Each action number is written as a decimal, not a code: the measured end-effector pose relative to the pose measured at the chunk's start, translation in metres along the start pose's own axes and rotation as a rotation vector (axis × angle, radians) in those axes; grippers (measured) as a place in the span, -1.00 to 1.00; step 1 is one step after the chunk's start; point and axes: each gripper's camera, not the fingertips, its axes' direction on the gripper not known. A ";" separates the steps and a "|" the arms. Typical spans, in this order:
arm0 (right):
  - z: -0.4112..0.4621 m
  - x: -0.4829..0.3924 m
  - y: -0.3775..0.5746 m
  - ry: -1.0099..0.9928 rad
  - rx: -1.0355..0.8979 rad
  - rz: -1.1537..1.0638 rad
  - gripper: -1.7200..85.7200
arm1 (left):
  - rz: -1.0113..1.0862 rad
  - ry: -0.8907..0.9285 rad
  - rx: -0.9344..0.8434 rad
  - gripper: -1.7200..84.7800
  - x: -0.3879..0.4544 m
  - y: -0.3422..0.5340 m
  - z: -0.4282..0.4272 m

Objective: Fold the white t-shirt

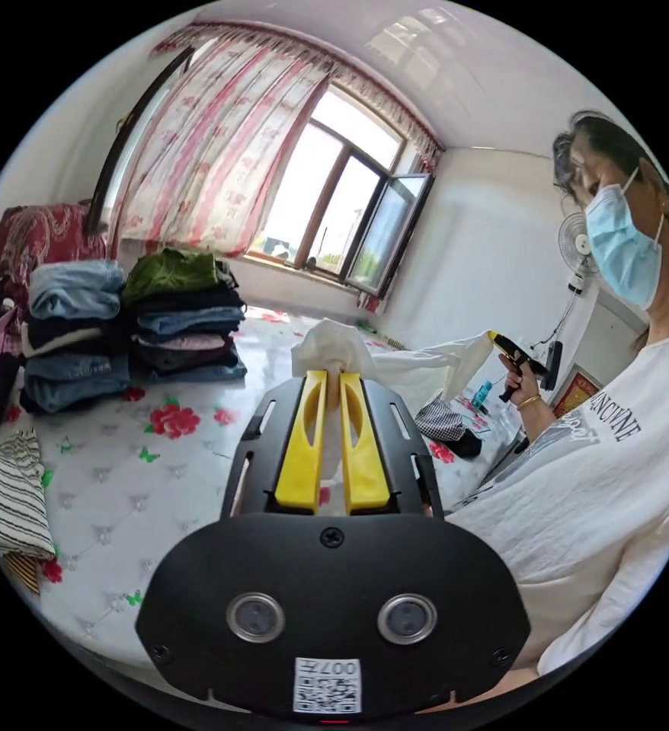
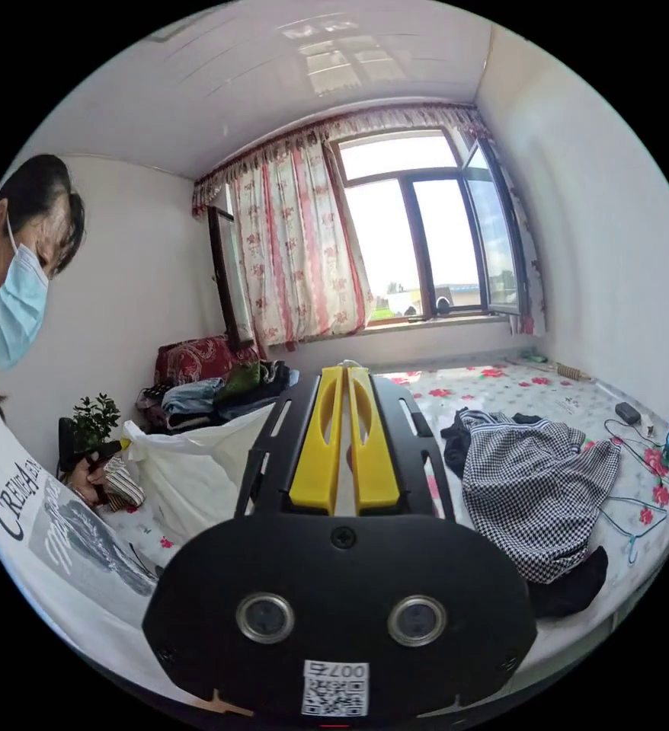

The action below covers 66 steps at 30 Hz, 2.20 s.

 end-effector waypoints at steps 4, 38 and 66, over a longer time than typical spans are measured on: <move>-0.048 -0.017 -0.018 -0.063 0.173 -0.028 -0.97 | 0.050 0.012 0.161 -0.94 0.017 -0.019 -0.050; 0.326 -0.009 0.165 -0.107 -1.128 0.096 -0.82 | -0.489 -0.458 -0.558 -0.85 -0.082 0.106 0.175; 0.302 -0.040 0.058 -0.140 -0.981 -0.083 -0.84 | -0.319 -0.422 -0.741 -0.91 -0.036 0.061 0.282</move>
